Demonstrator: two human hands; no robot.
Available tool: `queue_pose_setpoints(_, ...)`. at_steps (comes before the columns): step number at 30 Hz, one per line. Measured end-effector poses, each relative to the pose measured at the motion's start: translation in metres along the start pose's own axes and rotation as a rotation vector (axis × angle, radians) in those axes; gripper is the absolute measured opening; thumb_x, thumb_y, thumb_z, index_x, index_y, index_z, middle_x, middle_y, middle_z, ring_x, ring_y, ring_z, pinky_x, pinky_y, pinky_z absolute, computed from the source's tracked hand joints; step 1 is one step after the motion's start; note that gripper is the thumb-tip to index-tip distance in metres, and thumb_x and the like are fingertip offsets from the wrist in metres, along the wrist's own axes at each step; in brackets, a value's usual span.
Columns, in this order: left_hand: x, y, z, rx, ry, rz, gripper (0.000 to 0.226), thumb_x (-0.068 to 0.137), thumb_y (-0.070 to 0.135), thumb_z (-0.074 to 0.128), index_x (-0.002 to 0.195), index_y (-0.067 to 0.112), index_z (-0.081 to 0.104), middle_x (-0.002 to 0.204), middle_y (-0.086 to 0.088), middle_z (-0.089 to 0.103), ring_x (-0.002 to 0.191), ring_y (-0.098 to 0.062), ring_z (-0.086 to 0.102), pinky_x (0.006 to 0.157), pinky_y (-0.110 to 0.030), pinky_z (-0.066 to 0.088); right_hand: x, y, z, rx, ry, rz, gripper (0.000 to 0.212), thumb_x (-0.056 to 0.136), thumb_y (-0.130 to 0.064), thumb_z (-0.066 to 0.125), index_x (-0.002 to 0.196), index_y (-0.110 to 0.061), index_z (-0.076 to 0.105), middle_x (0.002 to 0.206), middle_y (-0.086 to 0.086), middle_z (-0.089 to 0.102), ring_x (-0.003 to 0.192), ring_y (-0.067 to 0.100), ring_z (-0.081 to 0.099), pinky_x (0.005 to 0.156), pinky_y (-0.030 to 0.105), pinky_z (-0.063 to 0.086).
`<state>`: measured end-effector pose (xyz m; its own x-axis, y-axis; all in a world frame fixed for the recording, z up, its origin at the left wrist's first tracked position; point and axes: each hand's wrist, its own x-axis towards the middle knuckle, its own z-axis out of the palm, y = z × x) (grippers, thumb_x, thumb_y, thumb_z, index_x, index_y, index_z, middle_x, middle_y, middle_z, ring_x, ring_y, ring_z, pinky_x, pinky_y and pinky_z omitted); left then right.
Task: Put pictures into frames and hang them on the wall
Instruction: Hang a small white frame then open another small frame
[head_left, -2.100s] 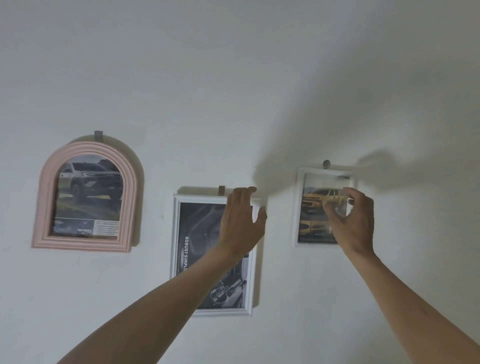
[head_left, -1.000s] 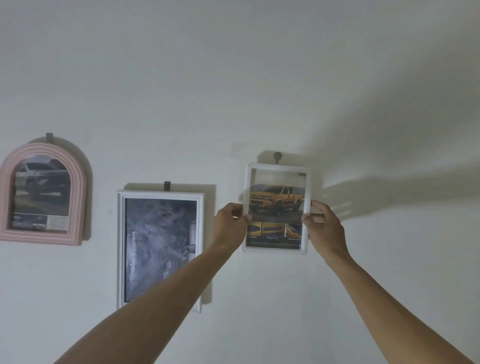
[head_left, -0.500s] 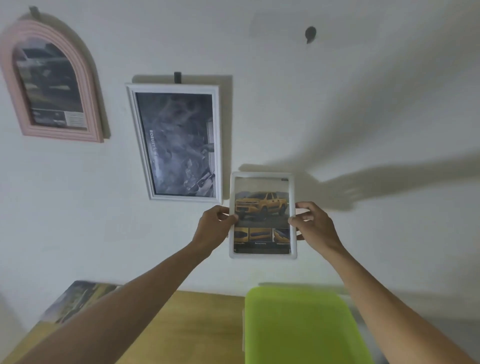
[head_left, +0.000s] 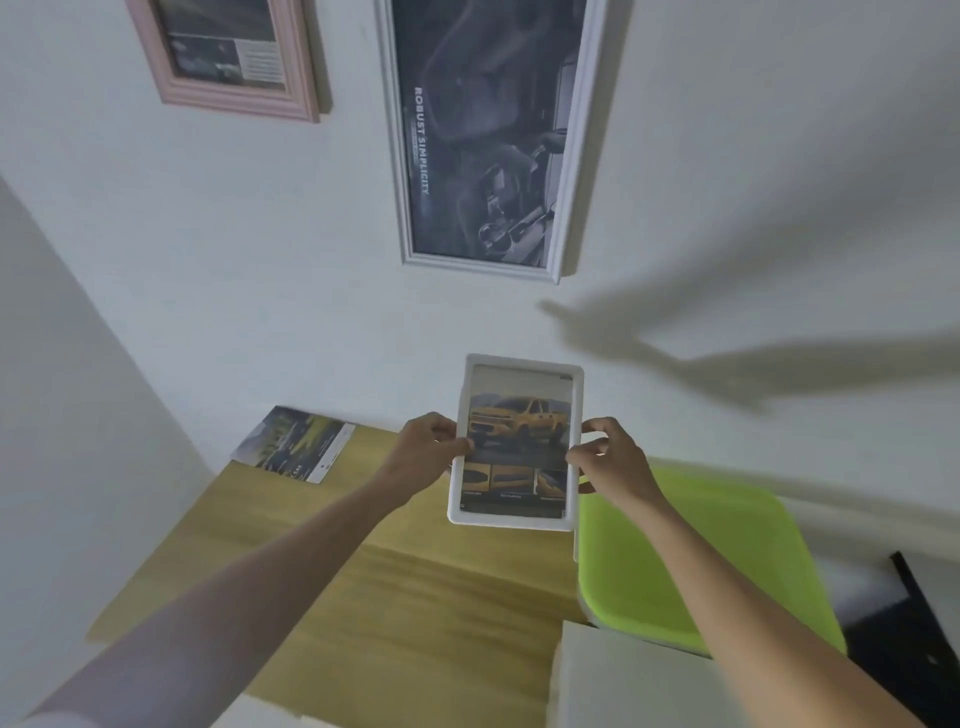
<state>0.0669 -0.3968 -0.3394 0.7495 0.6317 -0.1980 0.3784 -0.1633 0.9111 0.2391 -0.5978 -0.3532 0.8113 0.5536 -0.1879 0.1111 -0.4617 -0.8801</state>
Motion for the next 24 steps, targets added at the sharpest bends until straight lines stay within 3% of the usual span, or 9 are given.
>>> queue_pose_setpoints(3,-0.003,-0.022,-0.026,0.023,-0.041,0.013,0.022,0.079,0.029,0.077,0.092,0.015,0.065,0.086,-0.005,0.073,0.082,-0.025,0.071,0.081,-0.047,0.058,0.004,0.001,0.039,-0.049,-0.033,0.032,0.037,0.087,-0.023,0.063,0.124,-0.022,0.056,0.1,-0.002,0.069,0.084,0.015,0.071,0.081,0.043,0.061)
queue_pose_setpoints(5,-0.002,-0.034,-0.041,0.063,-0.03,0.045,0.027,0.075,0.036,0.077,0.09,0.018,0.064,0.084,-0.004,0.071,0.079,-0.024,0.069,0.078,-0.045,0.057,0.004,-0.007,0.067,-0.108,-0.017,0.032,0.042,0.089,-0.031,0.064,0.13,-0.021,0.054,0.112,-0.004,0.067,0.094,0.013,0.067,0.083,0.034,0.055)
queue_pose_setpoints(7,-0.002,-0.043,-0.054,0.138,0.007,0.096,0.026,0.076,0.036,0.076,0.089,0.019,0.062,0.081,-0.004,0.068,0.073,-0.019,0.065,0.072,-0.038,0.055,0.001,-0.025,0.098,-0.127,-0.005,0.009,0.047,0.091,-0.039,0.065,0.132,-0.022,0.051,0.119,-0.004,0.062,0.097,0.012,0.062,0.078,0.027,0.046)
queue_pose_setpoints(9,-0.001,-0.052,-0.065,0.217,0.064,0.149,0.022,0.079,0.031,0.074,0.09,0.017,0.061,0.078,0.001,0.064,0.069,-0.012,0.059,0.064,-0.027,0.049,-0.001,-0.047,0.128,-0.066,-0.035,-0.024,0.046,0.091,-0.046,0.064,0.13,-0.025,0.051,0.118,-0.008,0.063,0.095,0.008,0.064,0.072,0.023,0.047)
queue_pose_setpoints(11,-0.001,-0.059,-0.075,0.304,0.116,0.202,0.021,0.081,0.032,0.073,0.088,0.018,0.06,0.077,0.008,0.062,0.069,-0.005,0.057,0.058,-0.014,0.042,-0.002,-0.069,0.158,0.028,-0.073,-0.045,0.049,0.088,-0.054,0.064,0.129,-0.03,0.052,0.114,-0.012,0.065,0.094,0.008,0.068,0.075,0.028,0.056)
queue_pose_setpoints(14,0.002,-0.073,-0.088,0.446,0.127,0.29,0.022,0.084,0.037,0.067,0.088,0.017,0.057,0.078,0.009,0.064,0.069,-0.01,0.059,0.058,-0.022,0.046,0.003,-0.092,0.197,0.144,-0.034,-0.036,0.059,0.077,-0.064,0.068,0.125,-0.033,0.054,0.106,-0.014,0.067,0.092,0.012,0.071,0.08,0.037,0.06)
queue_pose_setpoints(16,0.006,-0.084,-0.096,0.554,0.106,0.36,0.021,0.087,0.037,0.064,0.091,0.018,0.054,0.084,0.006,0.066,0.07,-0.016,0.062,0.062,-0.03,0.048,0.006,-0.103,0.218,0.194,0.016,-0.01,0.048,0.081,-0.05,0.072,0.12,-0.026,0.057,0.102,-0.012,0.066,0.085,0.014,0.072,0.076,0.038,0.062)
queue_pose_setpoints(20,0.019,-0.105,-0.115,0.695,-0.002,0.533,0.035,0.094,0.045,0.057,0.11,0.015,0.058,0.105,0.004,0.065,0.087,-0.02,0.065,0.074,-0.037,0.052,0.01,-0.108,0.243,0.207,0.092,0.029,0.016,0.089,-0.018,0.059,0.102,-0.013,0.065,0.088,0.0,0.066,0.081,0.024,0.072,0.066,0.039,0.063)
queue_pose_setpoints(24,0.041,-0.129,-0.144,0.577,-0.014,0.592,0.044,0.095,0.047,0.055,0.125,0.014,0.058,0.12,0.001,0.057,0.099,-0.018,0.062,0.079,-0.035,0.053,0.011,-0.1,0.247,0.333,0.034,0.077,0.014,0.09,-0.008,0.058,0.099,-0.01,0.068,0.095,0.016,0.07,0.088,0.034,0.071,0.069,0.04,0.063)
